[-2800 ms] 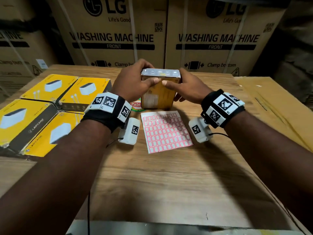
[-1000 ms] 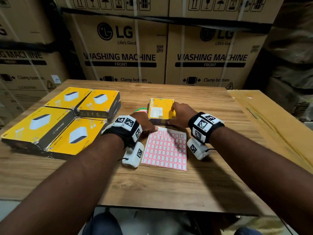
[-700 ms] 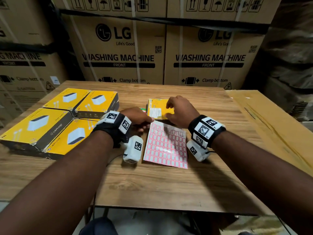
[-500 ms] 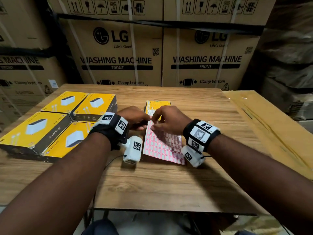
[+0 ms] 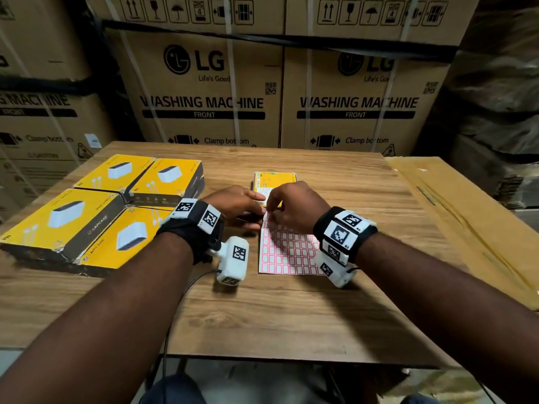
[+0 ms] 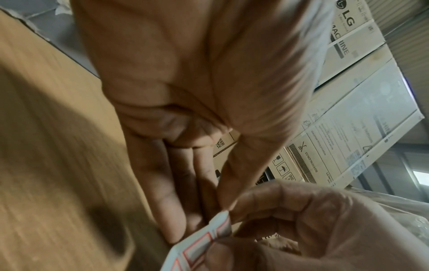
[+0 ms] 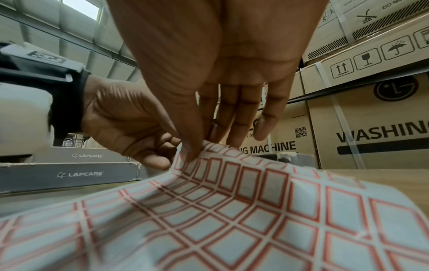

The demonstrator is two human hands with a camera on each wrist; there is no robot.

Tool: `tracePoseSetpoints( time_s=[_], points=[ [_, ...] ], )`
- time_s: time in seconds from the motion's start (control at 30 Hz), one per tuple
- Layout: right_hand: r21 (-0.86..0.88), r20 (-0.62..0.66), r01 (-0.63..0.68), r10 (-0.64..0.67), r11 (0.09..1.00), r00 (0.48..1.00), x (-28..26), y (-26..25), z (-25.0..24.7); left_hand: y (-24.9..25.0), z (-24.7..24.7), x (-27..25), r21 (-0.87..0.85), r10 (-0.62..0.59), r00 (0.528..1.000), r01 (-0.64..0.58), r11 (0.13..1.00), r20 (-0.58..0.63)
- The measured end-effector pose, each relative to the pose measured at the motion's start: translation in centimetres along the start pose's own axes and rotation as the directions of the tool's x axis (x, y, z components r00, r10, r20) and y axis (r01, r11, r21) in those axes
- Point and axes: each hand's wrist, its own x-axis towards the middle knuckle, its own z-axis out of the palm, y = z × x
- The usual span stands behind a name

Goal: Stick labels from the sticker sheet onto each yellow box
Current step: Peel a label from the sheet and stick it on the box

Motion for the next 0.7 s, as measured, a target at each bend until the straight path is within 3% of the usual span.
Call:
tracePoseSetpoints(
  time_s=[0.2, 0.37, 0.7],
  points=[
    [0.025, 0.054, -0.026, 0.024, 0.999, 0.998, 0.0, -0.1, 0.2, -0.7, 0.4, 0.2, 0.004, 0.028, 1.000, -0.028, 1.000, -0.007],
    [0.033, 0.176, -0.004, -0.002, 0.999, 0.984, -0.1, 0.0, -0.2, -1.3, 1.0, -0.1, 0.134, 0.080, 0.996, -0.084, 0.987, 0.035],
    [0.073, 0.192, -0.018, 0.004, 0.997, 0.981, 0.0, 0.2, 0.0, -2.1, 1.5, 0.0, 0.205, 0.081, 0.996, -0.072, 0.976, -0.036]
  ],
)
